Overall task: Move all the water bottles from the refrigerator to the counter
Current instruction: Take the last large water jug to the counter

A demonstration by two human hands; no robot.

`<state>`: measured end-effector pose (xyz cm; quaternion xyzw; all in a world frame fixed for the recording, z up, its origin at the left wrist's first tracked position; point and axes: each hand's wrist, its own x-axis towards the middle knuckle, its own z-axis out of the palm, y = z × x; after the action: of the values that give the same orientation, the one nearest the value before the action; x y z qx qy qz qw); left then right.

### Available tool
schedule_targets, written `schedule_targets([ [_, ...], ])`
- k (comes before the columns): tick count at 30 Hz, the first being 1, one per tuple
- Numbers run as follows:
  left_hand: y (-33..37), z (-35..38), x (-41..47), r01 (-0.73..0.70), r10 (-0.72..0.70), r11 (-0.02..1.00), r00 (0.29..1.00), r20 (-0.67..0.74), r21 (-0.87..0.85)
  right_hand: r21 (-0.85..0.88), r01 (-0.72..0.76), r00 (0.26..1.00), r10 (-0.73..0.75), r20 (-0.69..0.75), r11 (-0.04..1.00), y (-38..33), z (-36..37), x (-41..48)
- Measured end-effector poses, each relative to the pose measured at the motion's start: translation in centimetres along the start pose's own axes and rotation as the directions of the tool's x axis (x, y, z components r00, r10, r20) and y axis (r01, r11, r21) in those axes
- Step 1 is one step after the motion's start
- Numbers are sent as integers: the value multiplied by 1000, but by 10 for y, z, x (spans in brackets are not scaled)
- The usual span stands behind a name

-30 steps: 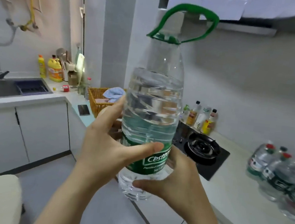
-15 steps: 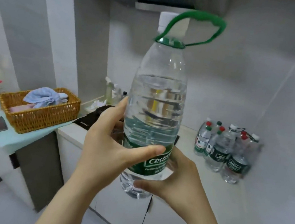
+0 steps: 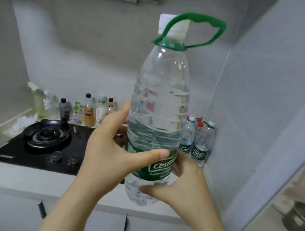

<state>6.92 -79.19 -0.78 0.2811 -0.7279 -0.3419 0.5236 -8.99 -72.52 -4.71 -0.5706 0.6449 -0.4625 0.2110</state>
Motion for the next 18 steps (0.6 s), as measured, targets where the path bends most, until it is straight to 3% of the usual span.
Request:
schedule_targets([
  [10, -41, 60, 62, -3, 7, 999, 996, 92, -48, -53, -104, 988, 97, -123, 993, 51, -27, 55],
  [18, -65, 123, 118, 47, -39, 996, 994, 105, -71, -51, -123, 987, 117, -105, 991, 93, -74, 116],
])
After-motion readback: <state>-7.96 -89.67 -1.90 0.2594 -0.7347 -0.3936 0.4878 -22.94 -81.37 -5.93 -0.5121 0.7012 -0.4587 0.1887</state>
